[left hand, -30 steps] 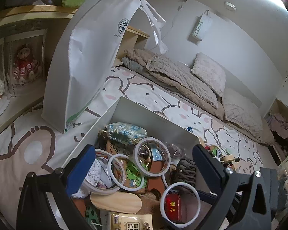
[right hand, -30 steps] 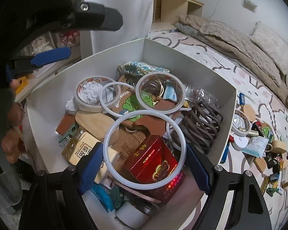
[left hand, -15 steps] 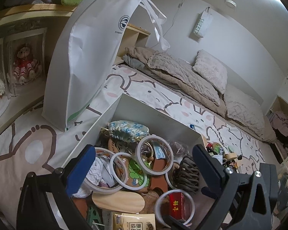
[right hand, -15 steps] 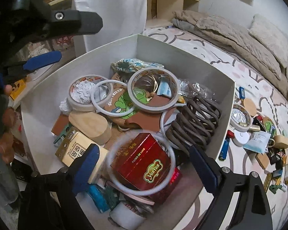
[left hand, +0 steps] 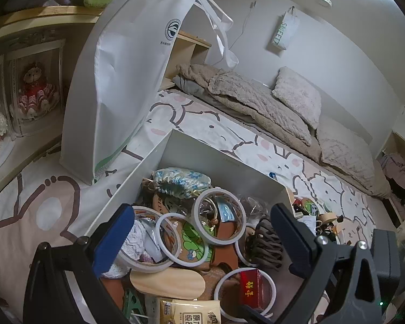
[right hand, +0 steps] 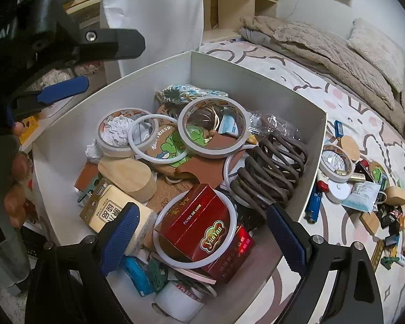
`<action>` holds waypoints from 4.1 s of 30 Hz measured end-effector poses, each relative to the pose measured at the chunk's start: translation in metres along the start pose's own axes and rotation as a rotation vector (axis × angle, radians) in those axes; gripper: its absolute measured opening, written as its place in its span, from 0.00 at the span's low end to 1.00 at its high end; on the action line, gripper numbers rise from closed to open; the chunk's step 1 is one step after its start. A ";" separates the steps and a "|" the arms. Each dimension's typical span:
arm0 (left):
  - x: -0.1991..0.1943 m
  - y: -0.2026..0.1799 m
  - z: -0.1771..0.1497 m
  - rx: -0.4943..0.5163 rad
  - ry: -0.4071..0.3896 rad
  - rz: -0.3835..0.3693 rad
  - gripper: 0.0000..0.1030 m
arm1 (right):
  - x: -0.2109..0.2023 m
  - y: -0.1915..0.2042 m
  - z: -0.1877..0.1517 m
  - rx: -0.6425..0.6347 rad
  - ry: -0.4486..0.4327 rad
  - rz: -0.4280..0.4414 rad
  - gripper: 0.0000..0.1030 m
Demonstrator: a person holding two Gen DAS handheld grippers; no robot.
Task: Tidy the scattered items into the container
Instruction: 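Open both tools to drop the white rings into the box, then move both tools away from the box back over the scattered items, then lower the right tool and close it on the green clothespin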
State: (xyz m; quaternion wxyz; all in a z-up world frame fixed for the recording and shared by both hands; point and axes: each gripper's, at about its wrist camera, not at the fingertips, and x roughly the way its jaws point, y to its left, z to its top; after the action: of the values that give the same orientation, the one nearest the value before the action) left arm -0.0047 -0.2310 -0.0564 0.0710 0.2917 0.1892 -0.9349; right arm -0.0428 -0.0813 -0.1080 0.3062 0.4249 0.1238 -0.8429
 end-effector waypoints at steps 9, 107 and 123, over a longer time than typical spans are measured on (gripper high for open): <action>0.001 0.000 0.000 0.004 0.000 0.007 0.98 | -0.010 -0.001 -0.001 -0.020 -0.076 -0.015 1.00; 0.024 -0.154 -0.064 0.357 -0.036 -0.116 1.00 | -0.134 -0.262 -0.143 0.441 -0.335 -0.480 1.00; 0.010 -0.219 -0.110 0.532 -0.073 -0.221 1.00 | -0.080 -0.296 -0.173 0.463 -0.183 -0.534 1.00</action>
State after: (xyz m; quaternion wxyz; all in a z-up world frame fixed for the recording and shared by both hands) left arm -0.0089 0.0135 -0.0765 -0.1035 0.2438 -0.0346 -0.9637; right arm -0.0803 0.2641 -0.1653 -0.0193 0.3585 0.0084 -0.9333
